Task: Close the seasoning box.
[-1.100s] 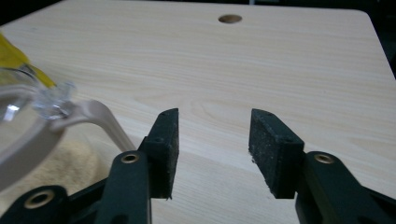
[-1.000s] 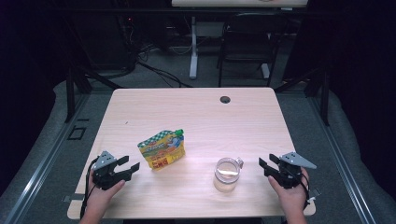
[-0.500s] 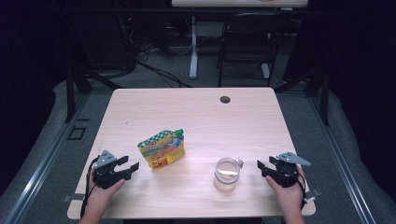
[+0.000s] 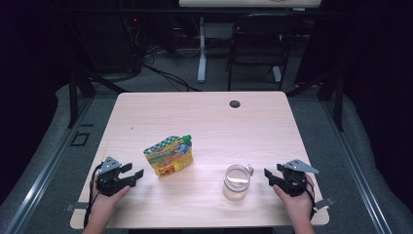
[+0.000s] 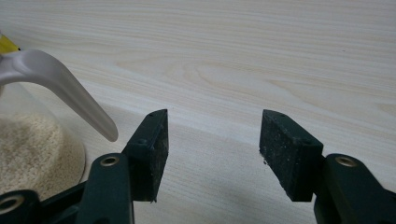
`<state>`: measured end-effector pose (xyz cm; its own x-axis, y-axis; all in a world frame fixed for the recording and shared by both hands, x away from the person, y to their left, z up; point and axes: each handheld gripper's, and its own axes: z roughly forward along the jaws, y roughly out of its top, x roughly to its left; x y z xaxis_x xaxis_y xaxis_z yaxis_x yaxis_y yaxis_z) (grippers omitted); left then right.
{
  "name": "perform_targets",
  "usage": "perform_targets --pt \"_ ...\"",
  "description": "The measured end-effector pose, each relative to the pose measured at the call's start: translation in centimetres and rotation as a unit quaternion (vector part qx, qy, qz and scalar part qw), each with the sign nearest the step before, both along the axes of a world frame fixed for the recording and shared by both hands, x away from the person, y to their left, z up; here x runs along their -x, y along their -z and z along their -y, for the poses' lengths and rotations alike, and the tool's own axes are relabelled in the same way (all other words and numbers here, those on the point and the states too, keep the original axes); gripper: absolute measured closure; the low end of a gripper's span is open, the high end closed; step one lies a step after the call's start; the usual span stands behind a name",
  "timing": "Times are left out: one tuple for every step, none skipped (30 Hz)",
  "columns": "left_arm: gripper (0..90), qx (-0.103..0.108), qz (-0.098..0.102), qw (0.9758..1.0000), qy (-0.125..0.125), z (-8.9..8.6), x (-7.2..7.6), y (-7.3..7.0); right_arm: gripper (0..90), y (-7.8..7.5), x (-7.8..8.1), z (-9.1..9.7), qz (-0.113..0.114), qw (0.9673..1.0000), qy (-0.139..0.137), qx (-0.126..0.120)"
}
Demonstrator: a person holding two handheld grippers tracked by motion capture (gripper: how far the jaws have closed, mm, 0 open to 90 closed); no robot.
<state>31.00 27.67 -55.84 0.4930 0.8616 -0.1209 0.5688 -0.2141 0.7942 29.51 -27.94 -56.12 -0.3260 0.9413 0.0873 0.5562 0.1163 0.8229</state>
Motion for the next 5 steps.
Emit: perform_targets --pt "41.0 0.002 0.005 1.0 -0.001 -0.09 -0.04 0.02 42.1 -0.01 0.02 0.02 0.0 1.0 0.001 0.0" --pt "40.6 0.004 0.007 1.0 -0.004 -0.15 -0.04 -0.01 42.1 -0.02 0.03 0.05 0.0 1.0 0.001 0.0" --pt "40.3 0.002 0.01 0.9999 -0.005 -0.23 -0.06 -0.03 41.9 -0.02 0.03 0.08 0.001 1.0 0.003 -0.001" --pt "39.8 0.001 0.009 0.9999 -0.006 -0.34 -0.08 -0.07 41.7 -0.03 0.04 0.12 0.002 1.0 0.004 -0.003" --pt "39.6 -0.001 0.01 0.9999 -0.012 -0.4 -0.1 -0.05 41.6 -0.05 0.06 0.16 0.002 1.0 0.005 -0.002"
